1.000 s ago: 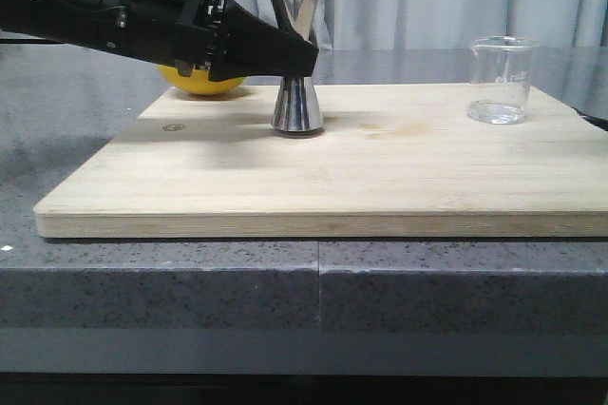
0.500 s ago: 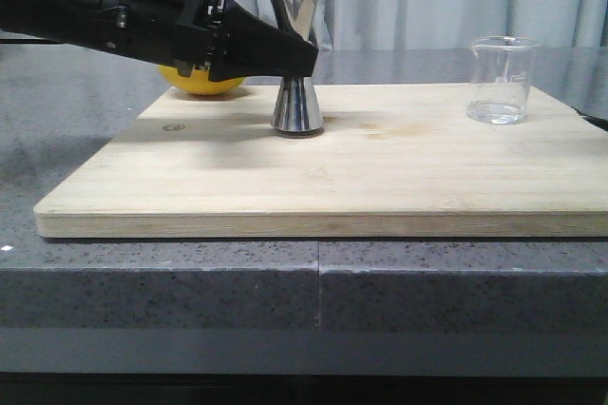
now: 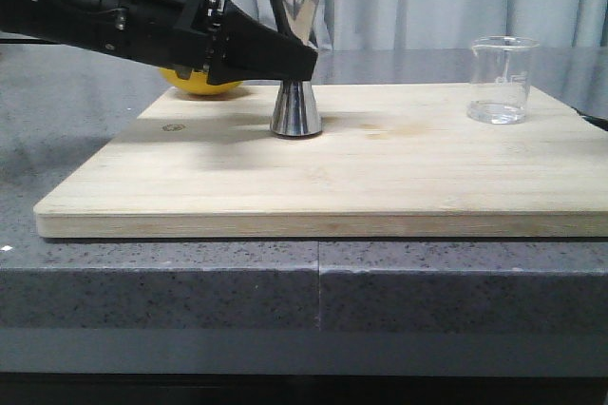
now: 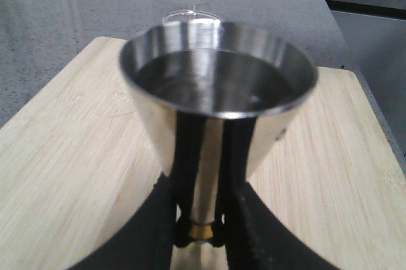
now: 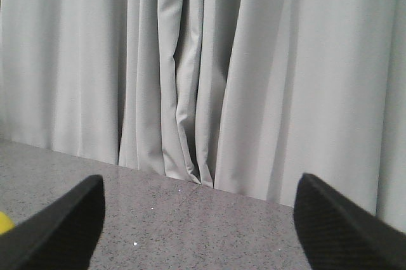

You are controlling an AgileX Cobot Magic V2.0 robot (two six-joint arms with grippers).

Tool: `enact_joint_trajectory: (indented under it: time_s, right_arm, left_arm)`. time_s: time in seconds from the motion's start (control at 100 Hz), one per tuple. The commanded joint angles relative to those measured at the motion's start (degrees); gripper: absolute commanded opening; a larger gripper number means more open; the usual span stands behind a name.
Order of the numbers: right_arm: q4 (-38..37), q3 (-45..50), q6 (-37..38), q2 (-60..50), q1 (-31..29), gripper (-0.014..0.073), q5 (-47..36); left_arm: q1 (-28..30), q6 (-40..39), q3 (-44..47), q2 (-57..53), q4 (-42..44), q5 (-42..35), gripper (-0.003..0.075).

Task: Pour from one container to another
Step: 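Lower the held jigger onto the board with the left gripper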

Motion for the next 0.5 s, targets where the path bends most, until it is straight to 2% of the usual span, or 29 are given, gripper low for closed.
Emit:
enact_joint_trajectory:
  time_s: [0.0,0.49]
  right_arm:
    - [0.39,-1.84,-0.19,-1.54,-0.11,0.0555,-3.96]
    - [0.39,-2.21,-0.19,-1.54,-0.11,0.0555,-3.86]
  left_arm:
    - [-0.18,0.26,-1.31,-3.28,-3.57,6.63,-0.0021]
    - [-0.18,0.26,-1.31,-3.28,-2.04,6.63,-0.0021]
